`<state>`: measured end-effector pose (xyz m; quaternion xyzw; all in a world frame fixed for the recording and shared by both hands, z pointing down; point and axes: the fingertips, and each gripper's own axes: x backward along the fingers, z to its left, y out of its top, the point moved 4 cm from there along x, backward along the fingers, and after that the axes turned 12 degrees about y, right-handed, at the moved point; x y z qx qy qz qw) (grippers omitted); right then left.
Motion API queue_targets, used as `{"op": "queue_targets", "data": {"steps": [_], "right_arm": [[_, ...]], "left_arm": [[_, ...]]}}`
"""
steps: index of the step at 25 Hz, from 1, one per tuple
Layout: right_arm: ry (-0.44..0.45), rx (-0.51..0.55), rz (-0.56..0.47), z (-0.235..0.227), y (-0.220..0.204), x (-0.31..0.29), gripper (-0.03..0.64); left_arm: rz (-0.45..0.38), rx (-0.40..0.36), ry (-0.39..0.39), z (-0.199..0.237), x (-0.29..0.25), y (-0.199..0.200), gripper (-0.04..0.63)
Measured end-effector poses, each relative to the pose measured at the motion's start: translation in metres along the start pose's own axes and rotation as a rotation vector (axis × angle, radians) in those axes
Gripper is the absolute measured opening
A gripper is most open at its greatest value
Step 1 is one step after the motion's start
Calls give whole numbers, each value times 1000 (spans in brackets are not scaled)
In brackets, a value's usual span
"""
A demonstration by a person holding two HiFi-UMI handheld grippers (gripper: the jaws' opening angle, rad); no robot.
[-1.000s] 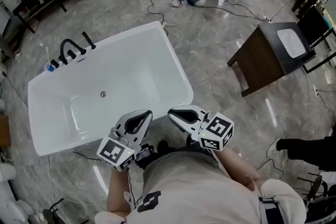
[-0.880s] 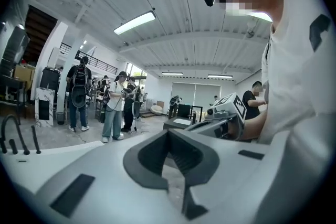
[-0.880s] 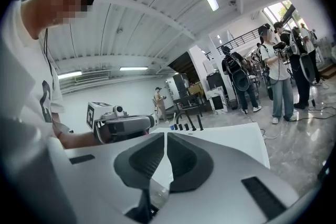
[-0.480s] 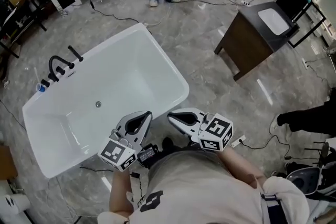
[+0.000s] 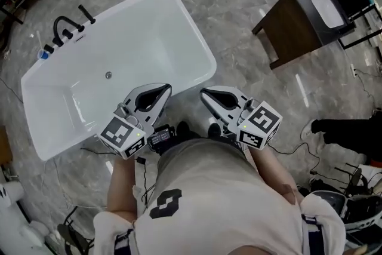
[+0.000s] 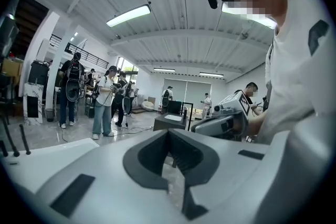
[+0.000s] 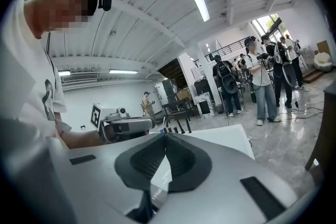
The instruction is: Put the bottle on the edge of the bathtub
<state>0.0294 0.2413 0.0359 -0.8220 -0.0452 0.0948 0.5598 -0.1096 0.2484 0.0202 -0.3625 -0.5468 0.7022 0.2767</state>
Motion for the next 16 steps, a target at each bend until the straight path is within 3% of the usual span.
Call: {"op": "queue_targets", "data": {"steps": [16], "right_arm": [[55, -5, 49, -2, -21, 30, 28]], "left_arm": [[25, -34, 106, -15, 4, -16, 56]]}}
